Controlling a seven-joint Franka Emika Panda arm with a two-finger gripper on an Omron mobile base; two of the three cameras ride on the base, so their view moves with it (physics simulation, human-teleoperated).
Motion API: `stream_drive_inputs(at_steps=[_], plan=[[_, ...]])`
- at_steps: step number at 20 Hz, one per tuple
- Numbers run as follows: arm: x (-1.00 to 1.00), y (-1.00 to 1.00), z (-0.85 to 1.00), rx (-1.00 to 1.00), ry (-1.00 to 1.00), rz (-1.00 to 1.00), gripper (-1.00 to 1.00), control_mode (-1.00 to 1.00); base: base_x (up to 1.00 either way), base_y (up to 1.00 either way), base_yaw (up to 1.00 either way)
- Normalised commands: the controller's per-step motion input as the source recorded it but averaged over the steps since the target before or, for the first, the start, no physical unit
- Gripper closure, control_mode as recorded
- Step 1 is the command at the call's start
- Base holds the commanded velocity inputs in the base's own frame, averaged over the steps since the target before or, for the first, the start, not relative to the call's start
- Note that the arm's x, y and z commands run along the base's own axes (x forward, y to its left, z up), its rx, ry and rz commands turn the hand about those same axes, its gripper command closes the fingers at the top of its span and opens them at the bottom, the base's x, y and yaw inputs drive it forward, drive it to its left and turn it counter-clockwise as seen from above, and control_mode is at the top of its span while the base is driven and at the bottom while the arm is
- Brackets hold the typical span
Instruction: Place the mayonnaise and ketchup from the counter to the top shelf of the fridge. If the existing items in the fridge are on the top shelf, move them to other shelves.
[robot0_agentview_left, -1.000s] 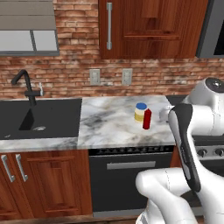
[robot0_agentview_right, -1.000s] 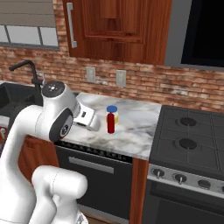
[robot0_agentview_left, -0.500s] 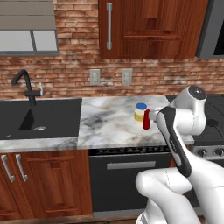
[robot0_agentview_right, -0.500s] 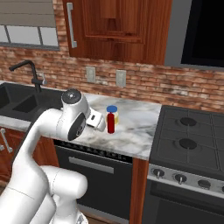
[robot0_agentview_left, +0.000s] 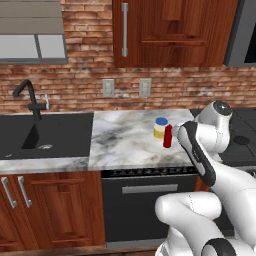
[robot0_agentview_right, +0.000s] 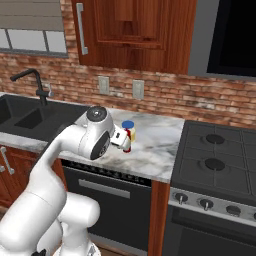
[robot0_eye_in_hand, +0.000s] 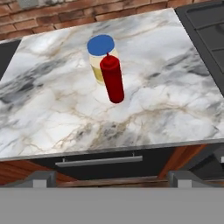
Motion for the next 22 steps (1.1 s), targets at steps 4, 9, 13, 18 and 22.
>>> stream_drive_inputs(at_steps=[4, 9, 13, 18, 22], plan=[[0.28, -0.02, -0.07, 0.0, 0.0, 0.0, -1.0, -1.0, 0.0, 0.0, 0.0], [0.33, 0.0, -0.04, -0.01, 0.0, 0.0, -1.0, -1.0, 0.0, 0.0, 0.0], [0.37, 0.0, -0.18, -0.02, 0.0, 0.0, -1.0, -1.0, 0.0, 0.0, 0.0], [0.4, 0.0, -0.18, -0.02, 0.01, 0.0, -1.0, -1.0, 0.0, 0.0, 0.0], [0.34, 0.0, -0.23, -0.02, 0.01, 0.0, -1.0, -1.0, 0.0, 0.0, 0.0]])
